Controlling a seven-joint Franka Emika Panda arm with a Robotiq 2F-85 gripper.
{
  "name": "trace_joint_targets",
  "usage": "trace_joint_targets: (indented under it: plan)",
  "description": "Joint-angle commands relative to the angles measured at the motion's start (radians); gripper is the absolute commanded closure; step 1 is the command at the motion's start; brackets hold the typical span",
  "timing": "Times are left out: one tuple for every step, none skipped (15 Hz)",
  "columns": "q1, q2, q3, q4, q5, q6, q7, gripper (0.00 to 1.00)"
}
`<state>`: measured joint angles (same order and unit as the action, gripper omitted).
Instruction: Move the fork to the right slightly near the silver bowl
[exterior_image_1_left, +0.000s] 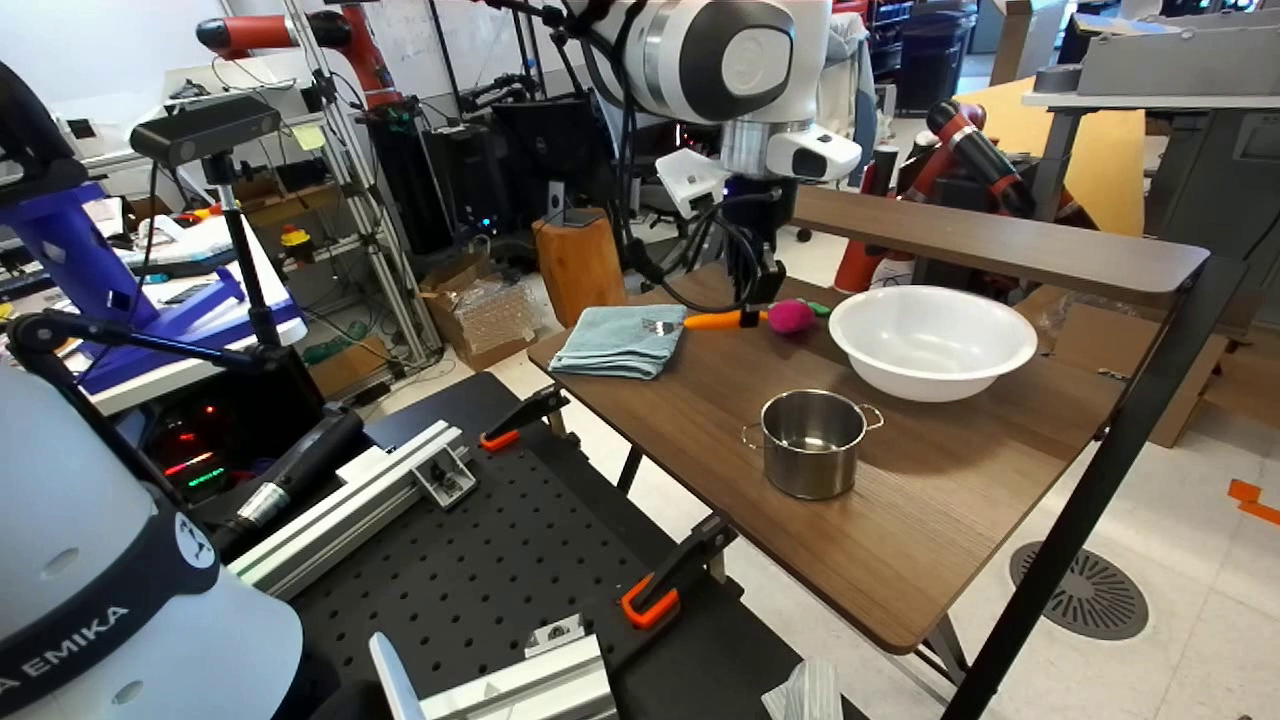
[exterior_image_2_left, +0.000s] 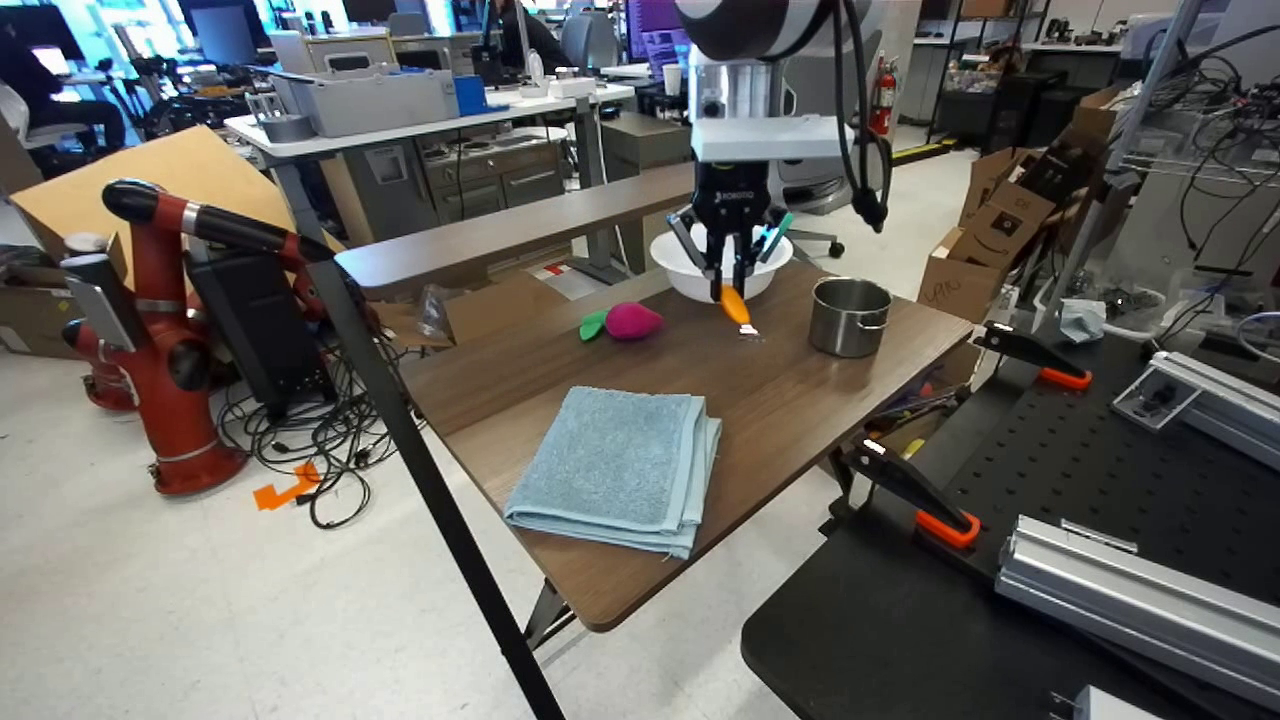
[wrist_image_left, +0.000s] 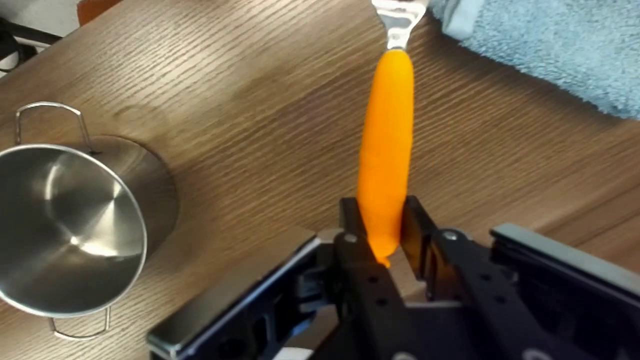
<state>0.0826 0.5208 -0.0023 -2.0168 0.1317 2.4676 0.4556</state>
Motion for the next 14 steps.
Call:
trace_joint_targets:
  plan:
    - [-0.031, -0.008, 0.005, -0.047, 0.059, 0.062, -0.061, 0.94]
    - [-0.036, -0.002, 0.005, -0.051, 0.064, 0.066, -0.067, 0.94]
    - [-0.036, 0.005, 0.002, -0.057, 0.064, 0.076, -0.066, 0.94]
    - [-0.037, 0.013, 0.000, -0.060, 0.066, 0.080, -0.064, 0.94]
    - [-0.037, 0.023, -0.002, -0.061, 0.067, 0.087, -0.062, 0.94]
    - [-0.037, 0.032, -0.004, -0.063, 0.068, 0.090, -0.059, 0.94]
    - [-0.037, 0.040, -0.006, -0.065, 0.068, 0.095, -0.057, 0.94]
    - [-0.034, 0.049, -0.013, -0.066, 0.064, 0.107, -0.050, 0.94]
    - [-0.030, 0.063, -0.018, -0.062, 0.060, 0.118, -0.045, 0.94]
    - [-0.027, 0.073, -0.023, -0.061, 0.058, 0.133, -0.040, 0.94]
    - [-0.029, 0.086, -0.023, -0.053, 0.060, 0.134, -0.042, 0.94]
    - [-0.026, 0.102, -0.026, -0.047, 0.060, 0.148, -0.038, 0.94]
    - [-0.026, 0.114, -0.026, -0.040, 0.061, 0.149, -0.036, 0.94]
    - [-0.025, 0.125, -0.027, -0.036, 0.061, 0.156, -0.034, 0.94]
